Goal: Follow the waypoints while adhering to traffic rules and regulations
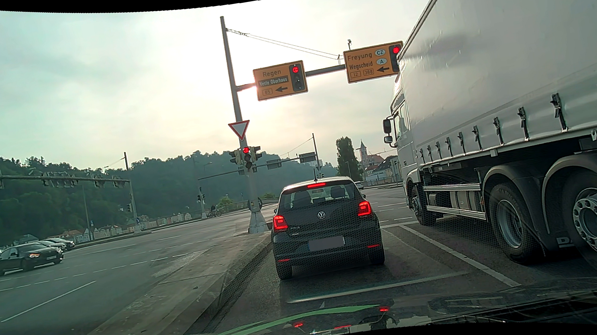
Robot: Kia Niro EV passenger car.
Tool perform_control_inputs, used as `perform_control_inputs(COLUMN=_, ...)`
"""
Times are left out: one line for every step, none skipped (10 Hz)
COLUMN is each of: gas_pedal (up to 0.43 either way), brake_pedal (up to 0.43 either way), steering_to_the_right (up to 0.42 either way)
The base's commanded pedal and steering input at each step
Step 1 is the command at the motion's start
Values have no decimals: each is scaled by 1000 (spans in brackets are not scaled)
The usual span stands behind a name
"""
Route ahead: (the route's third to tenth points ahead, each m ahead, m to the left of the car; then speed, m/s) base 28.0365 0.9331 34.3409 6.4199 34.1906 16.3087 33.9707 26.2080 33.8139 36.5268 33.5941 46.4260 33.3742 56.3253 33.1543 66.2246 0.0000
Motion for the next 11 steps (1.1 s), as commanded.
perform_control_inputs(gas_pedal=0, brake_pedal=299, steering_to_the_right=2)
perform_control_inputs(gas_pedal=0, brake_pedal=299, steering_to_the_right=2)
perform_control_inputs(gas_pedal=0, brake_pedal=305, steering_to_the_right=2)
perform_control_inputs(gas_pedal=0, brake_pedal=305, steering_to_the_right=2)
perform_control_inputs(gas_pedal=0, brake_pedal=305, steering_to_the_right=2)
perform_control_inputs(gas_pedal=0, brake_pedal=299, steering_to_the_right=2)
perform_control_inputs(gas_pedal=0, brake_pedal=305, steering_to_the_right=2)
perform_control_inputs(gas_pedal=0, brake_pedal=305, steering_to_the_right=2)
perform_control_inputs(gas_pedal=0, brake_pedal=305, steering_to_the_right=2)
perform_control_inputs(gas_pedal=0, brake_pedal=305, steering_to_the_right=2)
perform_control_inputs(gas_pedal=0, brake_pedal=305, steering_to_the_right=2)
